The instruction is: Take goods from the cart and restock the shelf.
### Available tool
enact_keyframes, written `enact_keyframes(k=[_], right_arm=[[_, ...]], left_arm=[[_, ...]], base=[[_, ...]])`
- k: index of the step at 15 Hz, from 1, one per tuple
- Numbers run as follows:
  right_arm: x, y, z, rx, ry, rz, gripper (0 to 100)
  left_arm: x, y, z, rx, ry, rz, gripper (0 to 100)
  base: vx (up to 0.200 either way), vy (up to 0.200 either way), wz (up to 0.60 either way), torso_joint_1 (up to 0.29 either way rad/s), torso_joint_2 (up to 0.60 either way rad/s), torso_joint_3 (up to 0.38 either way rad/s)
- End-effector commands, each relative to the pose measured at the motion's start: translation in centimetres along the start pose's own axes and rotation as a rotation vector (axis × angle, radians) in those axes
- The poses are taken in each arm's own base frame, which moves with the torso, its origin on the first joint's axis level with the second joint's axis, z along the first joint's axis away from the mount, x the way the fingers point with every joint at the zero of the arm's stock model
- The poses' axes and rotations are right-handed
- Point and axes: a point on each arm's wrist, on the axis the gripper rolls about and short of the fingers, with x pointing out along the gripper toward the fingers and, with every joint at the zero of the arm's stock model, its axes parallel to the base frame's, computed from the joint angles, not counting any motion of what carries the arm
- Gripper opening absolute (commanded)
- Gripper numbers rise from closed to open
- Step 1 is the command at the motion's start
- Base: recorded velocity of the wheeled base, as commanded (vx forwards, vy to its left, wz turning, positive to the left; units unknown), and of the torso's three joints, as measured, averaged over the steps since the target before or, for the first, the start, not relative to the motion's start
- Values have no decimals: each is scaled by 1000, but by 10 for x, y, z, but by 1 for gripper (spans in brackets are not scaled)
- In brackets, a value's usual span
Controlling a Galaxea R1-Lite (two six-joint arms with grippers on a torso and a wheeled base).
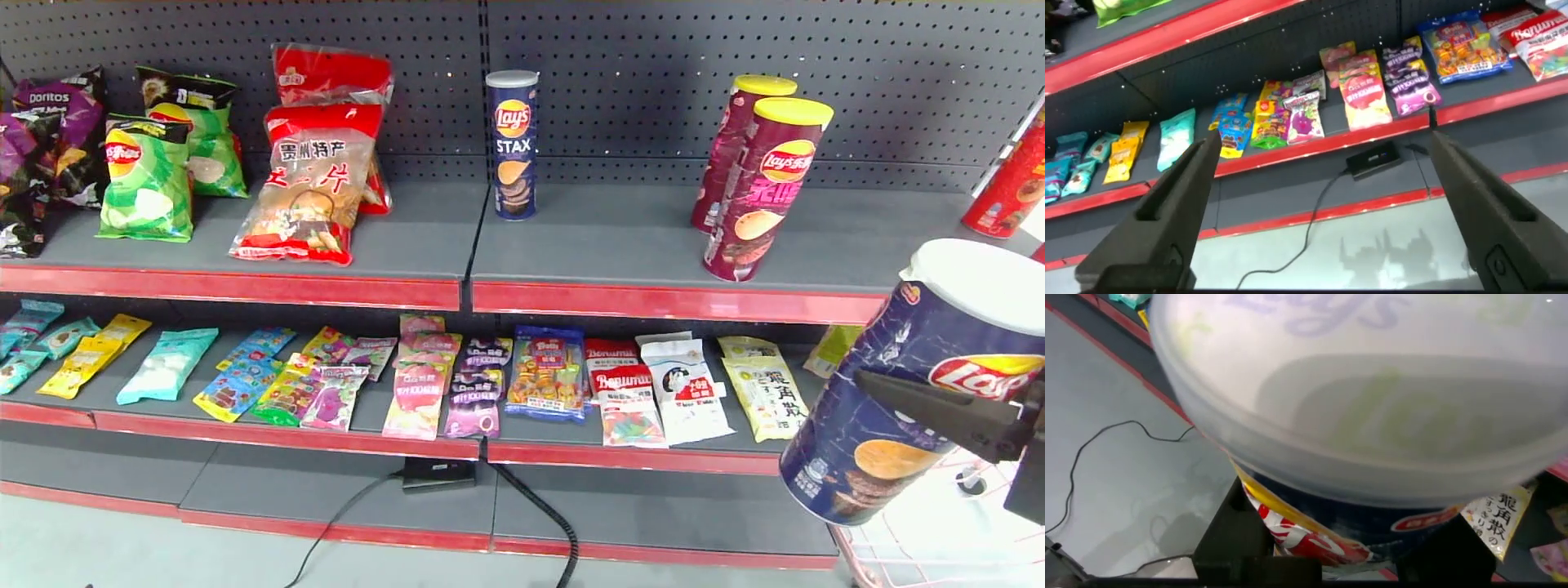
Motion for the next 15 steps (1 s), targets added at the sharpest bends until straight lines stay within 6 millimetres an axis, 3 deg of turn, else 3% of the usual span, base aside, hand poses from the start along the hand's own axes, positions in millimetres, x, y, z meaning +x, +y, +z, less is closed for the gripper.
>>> enact_keyframes(k=[1,7,10,15], right_arm=[[0,0,0,-1,1,2,0],[-1,0,0,-2,-3,1,0],[-3,2,2,-6,-20,32,0],[-3,3,7,-10,-57,51,0]], left_arm=[[0,0,0,0,0,3,100],[-1,0,0,1,-3,2,100],[-1,0,1,0,-7,0,100],[-1,0,1,0,-8,-1,100]], base=[[200,0,0,-2,-2,2],[200,0,0,-1,-2,3],[0,0,0,0,0,0],[0,200,0,-1,4,5]])
